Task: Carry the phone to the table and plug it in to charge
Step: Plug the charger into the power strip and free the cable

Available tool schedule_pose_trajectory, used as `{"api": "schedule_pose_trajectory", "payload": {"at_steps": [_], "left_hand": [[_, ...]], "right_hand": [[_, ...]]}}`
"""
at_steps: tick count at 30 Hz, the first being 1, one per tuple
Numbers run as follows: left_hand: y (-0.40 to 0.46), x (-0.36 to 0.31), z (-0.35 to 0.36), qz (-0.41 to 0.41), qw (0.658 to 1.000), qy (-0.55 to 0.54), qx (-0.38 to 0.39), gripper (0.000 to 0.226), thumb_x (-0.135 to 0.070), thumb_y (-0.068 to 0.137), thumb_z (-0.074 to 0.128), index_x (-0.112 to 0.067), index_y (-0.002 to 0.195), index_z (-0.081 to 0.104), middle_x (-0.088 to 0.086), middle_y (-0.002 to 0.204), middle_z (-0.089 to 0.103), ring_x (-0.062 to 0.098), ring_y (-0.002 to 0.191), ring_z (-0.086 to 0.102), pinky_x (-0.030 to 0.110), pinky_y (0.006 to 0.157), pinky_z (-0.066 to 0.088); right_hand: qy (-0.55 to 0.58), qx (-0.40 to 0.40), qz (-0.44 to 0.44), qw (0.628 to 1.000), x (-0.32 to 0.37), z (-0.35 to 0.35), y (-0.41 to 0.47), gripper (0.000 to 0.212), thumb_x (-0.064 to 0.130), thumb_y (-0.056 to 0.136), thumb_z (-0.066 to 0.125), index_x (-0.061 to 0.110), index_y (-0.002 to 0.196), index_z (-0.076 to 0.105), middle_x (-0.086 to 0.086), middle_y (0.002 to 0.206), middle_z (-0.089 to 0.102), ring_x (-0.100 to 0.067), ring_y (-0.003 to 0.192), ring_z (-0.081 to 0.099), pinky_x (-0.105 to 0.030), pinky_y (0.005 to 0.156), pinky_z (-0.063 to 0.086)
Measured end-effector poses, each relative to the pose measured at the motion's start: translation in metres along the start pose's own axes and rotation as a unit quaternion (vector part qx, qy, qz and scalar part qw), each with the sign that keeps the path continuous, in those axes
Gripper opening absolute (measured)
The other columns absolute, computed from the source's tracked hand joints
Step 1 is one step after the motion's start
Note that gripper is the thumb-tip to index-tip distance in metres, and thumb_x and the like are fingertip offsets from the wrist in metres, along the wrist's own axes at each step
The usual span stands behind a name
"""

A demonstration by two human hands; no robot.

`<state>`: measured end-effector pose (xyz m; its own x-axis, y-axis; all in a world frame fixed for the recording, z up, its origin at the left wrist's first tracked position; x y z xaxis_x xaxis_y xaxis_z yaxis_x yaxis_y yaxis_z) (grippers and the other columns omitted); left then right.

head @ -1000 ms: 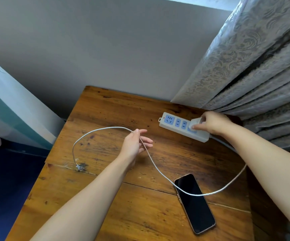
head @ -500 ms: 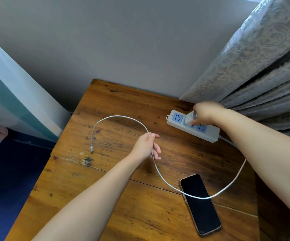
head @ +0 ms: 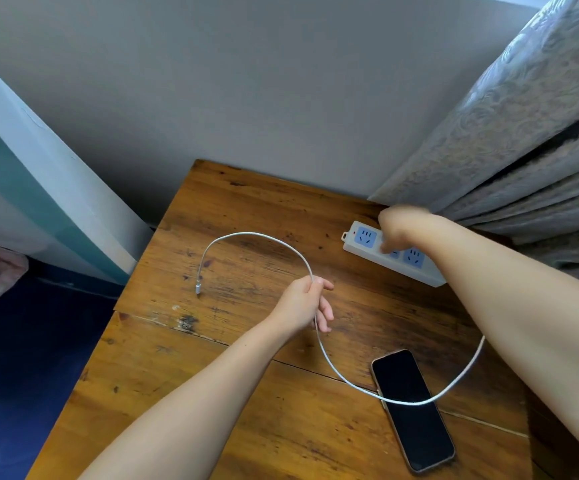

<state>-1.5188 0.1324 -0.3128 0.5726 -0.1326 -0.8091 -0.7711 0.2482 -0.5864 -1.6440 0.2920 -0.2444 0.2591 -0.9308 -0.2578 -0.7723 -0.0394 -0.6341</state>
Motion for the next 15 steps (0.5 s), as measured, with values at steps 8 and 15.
{"api": "schedule_pose_trajectory", "payload": {"at_steps": [8, 15], "left_hand": [[-0.034, -0.023, 0.016, 0.055, 0.994, 0.078, 0.054, 0.031, -0.025, 0.101, 0.024, -0.014, 0.101, 0.054, 0.003, 0.058, 0.063, 0.013, 0.042, 0.058, 0.017, 0.045, 0.046], [-0.089, -0.040, 0.101, 0.127, 0.933, 0.256, 0.217, 0.027, -0.030, 0.100, 0.027, -0.022, 0.087, 0.050, 0.005, 0.066, 0.065, 0.018, 0.060, 0.062, 0.032, 0.064, 0.052]], "right_hand": [[0.035, -0.109, 0.016, 0.993, 0.030, -0.009, -0.048, 0.062, 0.053, 0.094, 0.034, 0.012, 0.139, 0.037, -0.018, 0.144, 0.040, -0.035, 0.134, 0.033, -0.057, 0.109, 0.023], [0.647, 0.240, -0.147, 0.709, 0.046, -0.027, -0.136, 0.045, 0.041, 0.099, 0.033, 0.004, 0.116, 0.052, 0.007, 0.052, 0.048, -0.002, 0.037, 0.039, -0.013, 0.036, 0.034]]}}
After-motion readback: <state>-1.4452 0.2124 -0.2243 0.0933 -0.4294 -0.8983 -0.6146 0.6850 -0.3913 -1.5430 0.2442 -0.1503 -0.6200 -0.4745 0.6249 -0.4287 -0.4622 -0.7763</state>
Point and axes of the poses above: each hand's wrist, its own y-axis towards the middle knuckle, its own z-axis out of the palm, x = y × z, the point moved 2 cm from there along y, towards the middle knuckle
